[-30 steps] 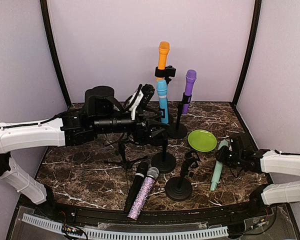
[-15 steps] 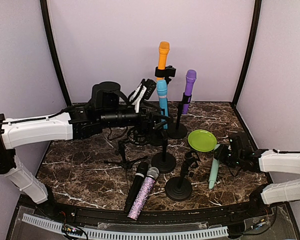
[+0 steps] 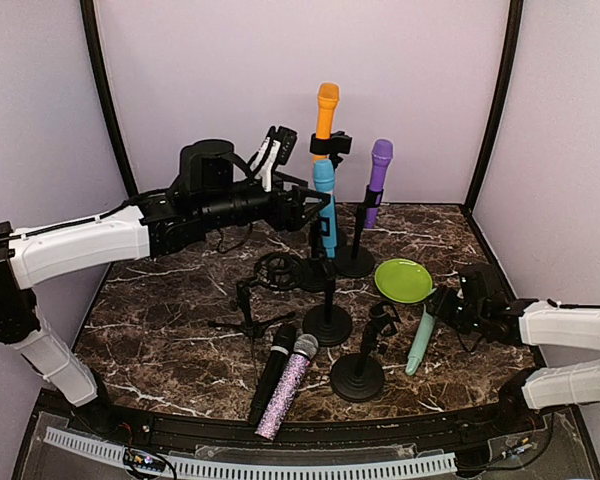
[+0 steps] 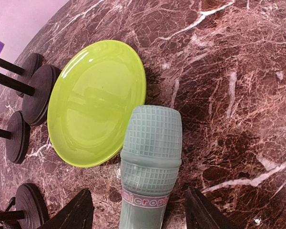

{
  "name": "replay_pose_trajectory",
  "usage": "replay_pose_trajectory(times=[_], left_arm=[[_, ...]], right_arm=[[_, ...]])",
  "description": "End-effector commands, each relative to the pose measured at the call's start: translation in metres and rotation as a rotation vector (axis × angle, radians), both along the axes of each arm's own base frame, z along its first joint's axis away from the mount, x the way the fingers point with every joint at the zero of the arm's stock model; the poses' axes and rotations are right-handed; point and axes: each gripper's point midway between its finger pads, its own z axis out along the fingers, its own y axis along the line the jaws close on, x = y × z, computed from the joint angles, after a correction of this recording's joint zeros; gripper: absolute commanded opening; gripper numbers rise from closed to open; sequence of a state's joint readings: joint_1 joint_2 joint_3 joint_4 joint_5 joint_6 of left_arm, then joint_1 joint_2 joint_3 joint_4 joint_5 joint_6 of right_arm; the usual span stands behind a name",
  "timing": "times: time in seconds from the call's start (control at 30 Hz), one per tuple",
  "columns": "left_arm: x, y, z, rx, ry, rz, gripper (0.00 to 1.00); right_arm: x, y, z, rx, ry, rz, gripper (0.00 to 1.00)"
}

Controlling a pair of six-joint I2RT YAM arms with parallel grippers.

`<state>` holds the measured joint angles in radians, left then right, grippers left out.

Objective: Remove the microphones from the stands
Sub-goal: Place the microphone at the center of the board, then pick up the microphone stand with the microphone from the center of the board.

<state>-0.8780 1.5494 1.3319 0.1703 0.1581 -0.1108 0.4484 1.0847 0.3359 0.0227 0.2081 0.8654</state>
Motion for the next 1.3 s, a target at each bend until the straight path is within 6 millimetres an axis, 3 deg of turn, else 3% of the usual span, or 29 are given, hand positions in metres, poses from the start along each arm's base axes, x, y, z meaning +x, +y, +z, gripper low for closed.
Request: replay_pose_trajectory(times=[0.0,0.13,0.27,0.47,0.73,0.87,1.07,1.27], left_arm=[[0.035,0.004,0.008,-0.039,0.055,0.088,0.72],[0.069,-0.003,-0.023,-0.009,0.127,0.174,0.74],[0.089,-0.013,-0.041,-0.044,0.213,0.176,0.76],[0.112,-0.026,-0.058,-0.055,0.233,0.196,0.77],[0.136,-0.032,-0.07,-0.071,0.205,0.254,0.76],[0.133,-0.038,-0.062,-0.122,0.183,0.215,0.6],[0.128,-0.034,-0.058,-0.16,0.179,0.209,0.22],[0.108,-0.033,-0.032,-0.207,0.145,0.126,0.05]], right_arm=[[0.008,-0.003,0.019,0.01,-0.081,-0.015,0.68],[0.008,-0.006,0.033,0.008,-0.118,-0.02,0.74],[0.008,-0.009,0.05,0.011,-0.17,-0.028,0.8],[0.007,-0.01,0.061,0.025,-0.208,-0.028,0.86],[0.004,-0.01,0.055,0.024,-0.197,-0.022,0.86],[0.002,-0.012,0.054,0.022,-0.199,-0.024,0.86],[0.001,-0.013,0.055,0.021,-0.209,-0.029,0.86],[0.002,-0.015,0.055,0.018,-0.209,-0.036,0.86]])
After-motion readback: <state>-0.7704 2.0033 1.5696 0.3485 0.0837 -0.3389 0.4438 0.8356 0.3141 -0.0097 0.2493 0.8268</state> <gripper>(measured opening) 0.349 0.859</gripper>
